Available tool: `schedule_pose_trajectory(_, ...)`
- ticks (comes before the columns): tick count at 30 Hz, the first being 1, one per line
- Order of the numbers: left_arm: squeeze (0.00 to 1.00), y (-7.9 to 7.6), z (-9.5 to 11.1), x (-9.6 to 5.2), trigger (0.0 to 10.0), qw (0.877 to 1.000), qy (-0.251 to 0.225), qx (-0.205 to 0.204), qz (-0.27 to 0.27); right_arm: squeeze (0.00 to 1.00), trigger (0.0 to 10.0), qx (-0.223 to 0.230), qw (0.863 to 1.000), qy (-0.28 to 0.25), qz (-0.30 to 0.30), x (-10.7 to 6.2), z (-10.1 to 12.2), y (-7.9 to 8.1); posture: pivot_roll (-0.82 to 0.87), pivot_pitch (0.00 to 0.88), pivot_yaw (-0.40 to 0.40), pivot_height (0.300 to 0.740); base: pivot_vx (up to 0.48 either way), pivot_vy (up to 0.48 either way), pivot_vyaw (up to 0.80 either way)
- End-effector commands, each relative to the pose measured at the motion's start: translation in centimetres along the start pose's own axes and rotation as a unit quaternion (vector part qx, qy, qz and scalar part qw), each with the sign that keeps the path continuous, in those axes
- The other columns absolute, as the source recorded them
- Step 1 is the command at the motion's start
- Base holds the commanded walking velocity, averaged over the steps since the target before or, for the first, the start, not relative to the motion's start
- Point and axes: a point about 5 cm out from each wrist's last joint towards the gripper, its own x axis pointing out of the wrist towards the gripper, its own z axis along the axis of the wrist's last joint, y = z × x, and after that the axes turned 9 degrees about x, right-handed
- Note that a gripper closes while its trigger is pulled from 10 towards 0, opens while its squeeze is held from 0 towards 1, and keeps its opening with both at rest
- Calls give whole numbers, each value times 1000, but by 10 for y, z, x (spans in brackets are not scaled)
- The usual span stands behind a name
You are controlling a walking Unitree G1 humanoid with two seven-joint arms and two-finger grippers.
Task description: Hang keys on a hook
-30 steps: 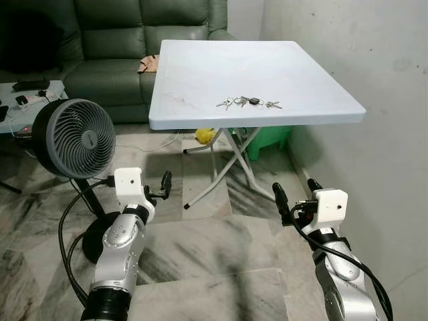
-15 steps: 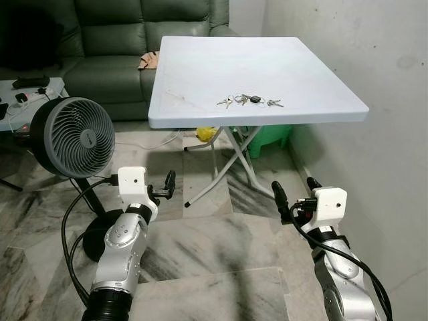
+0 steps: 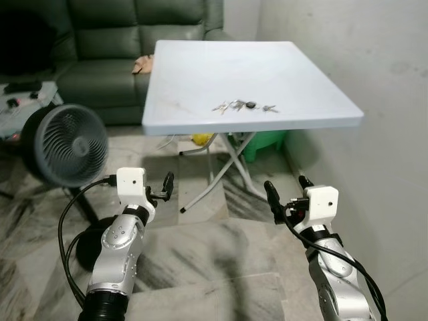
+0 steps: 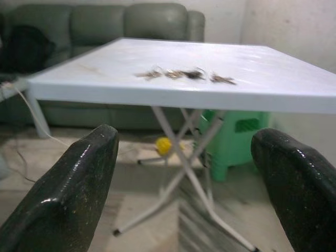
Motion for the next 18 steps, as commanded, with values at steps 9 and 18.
schedule_pose_trajectory(9,0,3,3,0,10000,1000,-6,10,-1,0,10000,-3,1000,-4,11,2,3,3,-27,0,-8,732,340,0,0)
schedule_pose_trajectory(18,0,2,3,-1,10000,1000,-6,9,-1,0,10000,-5,1000,-3,15,3,3,3,-22,0,-13,732,325,0,0)
